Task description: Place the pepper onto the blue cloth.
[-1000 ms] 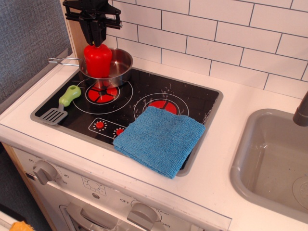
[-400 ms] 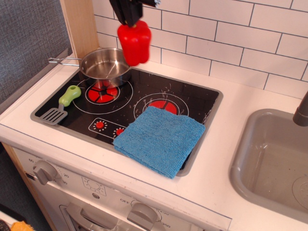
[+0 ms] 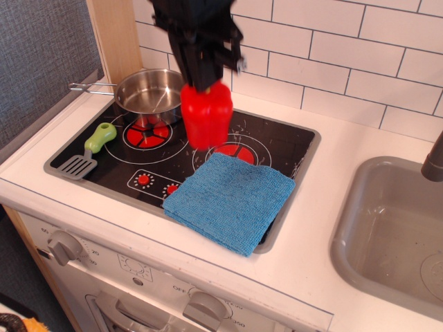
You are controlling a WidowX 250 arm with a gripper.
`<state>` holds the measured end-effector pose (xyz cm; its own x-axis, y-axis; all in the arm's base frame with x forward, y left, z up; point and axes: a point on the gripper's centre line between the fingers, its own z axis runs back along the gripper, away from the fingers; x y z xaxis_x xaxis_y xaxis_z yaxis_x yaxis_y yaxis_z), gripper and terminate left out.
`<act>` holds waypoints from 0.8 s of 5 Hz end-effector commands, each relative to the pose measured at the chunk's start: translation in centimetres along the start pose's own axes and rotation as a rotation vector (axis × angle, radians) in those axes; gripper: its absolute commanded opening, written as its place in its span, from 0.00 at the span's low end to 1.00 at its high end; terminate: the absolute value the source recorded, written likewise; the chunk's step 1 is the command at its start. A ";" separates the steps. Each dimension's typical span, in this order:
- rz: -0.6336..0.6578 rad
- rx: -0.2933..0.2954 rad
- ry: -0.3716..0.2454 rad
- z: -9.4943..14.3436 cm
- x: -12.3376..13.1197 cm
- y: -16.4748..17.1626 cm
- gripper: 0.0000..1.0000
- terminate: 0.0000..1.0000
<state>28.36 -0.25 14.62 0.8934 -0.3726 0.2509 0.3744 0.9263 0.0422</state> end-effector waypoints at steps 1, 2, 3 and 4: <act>-0.047 0.022 0.038 -3.2 -0.8 -0.4 0.00 0.00; -0.050 0.010 0.062 -5.1 -0.1 -0.2 0.00 0.00; -0.030 -0.024 0.091 -6.1 -0.3 0.0 0.00 0.00; -0.015 -0.054 0.092 -5.4 -0.2 -0.1 1.00 0.00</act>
<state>29.77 -1.63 7.98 0.9113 -0.3933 0.1217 0.3998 0.9160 -0.0326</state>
